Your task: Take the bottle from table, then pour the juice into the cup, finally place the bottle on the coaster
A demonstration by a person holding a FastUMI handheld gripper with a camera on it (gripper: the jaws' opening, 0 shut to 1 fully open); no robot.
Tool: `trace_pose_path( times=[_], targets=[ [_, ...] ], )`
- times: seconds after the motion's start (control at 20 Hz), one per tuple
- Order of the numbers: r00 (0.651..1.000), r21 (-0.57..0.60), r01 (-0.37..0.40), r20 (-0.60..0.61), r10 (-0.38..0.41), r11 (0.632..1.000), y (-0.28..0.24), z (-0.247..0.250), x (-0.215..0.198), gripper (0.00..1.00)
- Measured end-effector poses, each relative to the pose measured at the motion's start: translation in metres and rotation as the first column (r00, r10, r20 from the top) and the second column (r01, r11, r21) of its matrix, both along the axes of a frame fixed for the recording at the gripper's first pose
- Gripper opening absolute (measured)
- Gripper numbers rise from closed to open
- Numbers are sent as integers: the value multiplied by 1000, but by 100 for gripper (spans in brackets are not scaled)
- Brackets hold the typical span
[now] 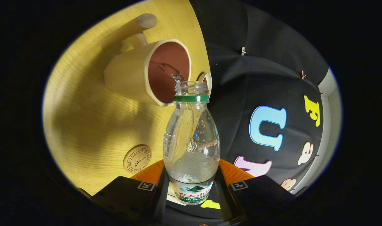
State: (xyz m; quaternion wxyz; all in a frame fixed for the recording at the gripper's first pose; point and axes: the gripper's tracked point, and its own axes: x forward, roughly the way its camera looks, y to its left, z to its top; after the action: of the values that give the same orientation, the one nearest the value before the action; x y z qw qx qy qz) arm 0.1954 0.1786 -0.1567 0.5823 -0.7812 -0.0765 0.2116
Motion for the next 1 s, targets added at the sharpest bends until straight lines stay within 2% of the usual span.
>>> trace_pose_path(
  times=[1.0],
  targets=[
    [996,-83,-66,59,71,994,8,16,7,71]
  ],
)
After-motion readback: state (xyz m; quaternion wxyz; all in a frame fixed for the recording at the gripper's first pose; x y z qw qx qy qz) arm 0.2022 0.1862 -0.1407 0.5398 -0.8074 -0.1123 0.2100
